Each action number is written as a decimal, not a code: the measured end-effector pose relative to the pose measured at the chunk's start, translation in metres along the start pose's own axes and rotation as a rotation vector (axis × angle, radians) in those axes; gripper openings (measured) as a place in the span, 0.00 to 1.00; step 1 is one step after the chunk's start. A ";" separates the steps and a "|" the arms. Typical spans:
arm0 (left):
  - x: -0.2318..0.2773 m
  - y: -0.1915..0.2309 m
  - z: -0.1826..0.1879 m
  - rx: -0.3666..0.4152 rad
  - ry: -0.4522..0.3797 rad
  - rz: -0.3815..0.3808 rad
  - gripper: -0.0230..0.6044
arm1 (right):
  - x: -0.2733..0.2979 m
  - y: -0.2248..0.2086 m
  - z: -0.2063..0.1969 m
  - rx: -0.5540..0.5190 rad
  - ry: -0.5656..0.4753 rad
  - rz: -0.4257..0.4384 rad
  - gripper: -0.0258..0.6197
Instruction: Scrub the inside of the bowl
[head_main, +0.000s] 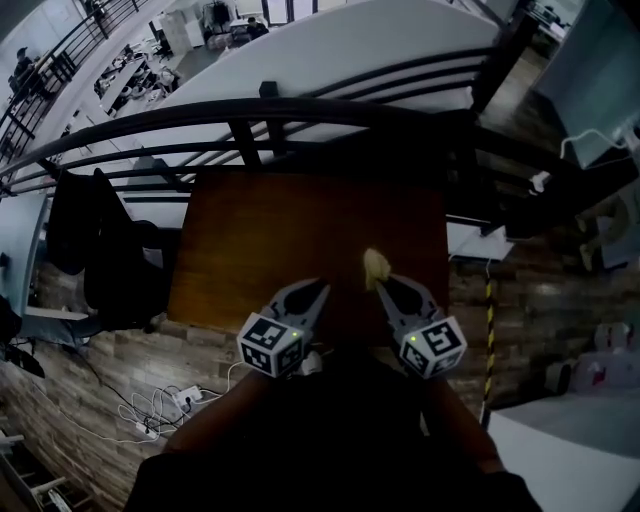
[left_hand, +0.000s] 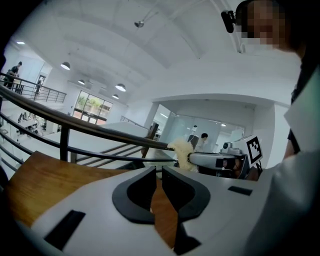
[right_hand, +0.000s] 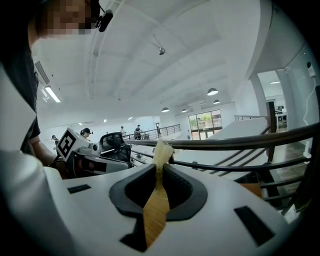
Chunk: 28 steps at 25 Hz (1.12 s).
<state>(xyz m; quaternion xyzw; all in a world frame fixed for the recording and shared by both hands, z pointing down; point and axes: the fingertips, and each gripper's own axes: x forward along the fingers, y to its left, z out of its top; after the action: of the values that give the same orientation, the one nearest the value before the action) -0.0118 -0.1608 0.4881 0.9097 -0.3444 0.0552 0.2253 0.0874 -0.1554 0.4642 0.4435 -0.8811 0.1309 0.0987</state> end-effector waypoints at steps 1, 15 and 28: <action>0.008 0.007 -0.003 -0.001 0.015 0.008 0.08 | 0.005 -0.008 -0.001 0.008 0.005 0.006 0.11; 0.138 0.069 -0.063 -0.150 0.236 0.058 0.22 | 0.066 -0.108 -0.047 0.083 0.147 0.062 0.12; 0.209 0.108 -0.167 -0.222 0.508 0.123 0.30 | 0.070 -0.168 -0.087 0.181 0.254 0.044 0.12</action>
<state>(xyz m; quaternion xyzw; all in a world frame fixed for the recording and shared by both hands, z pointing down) 0.0847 -0.2831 0.7313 0.8139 -0.3352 0.2568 0.3990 0.1871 -0.2767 0.5907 0.4111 -0.8556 0.2671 0.1661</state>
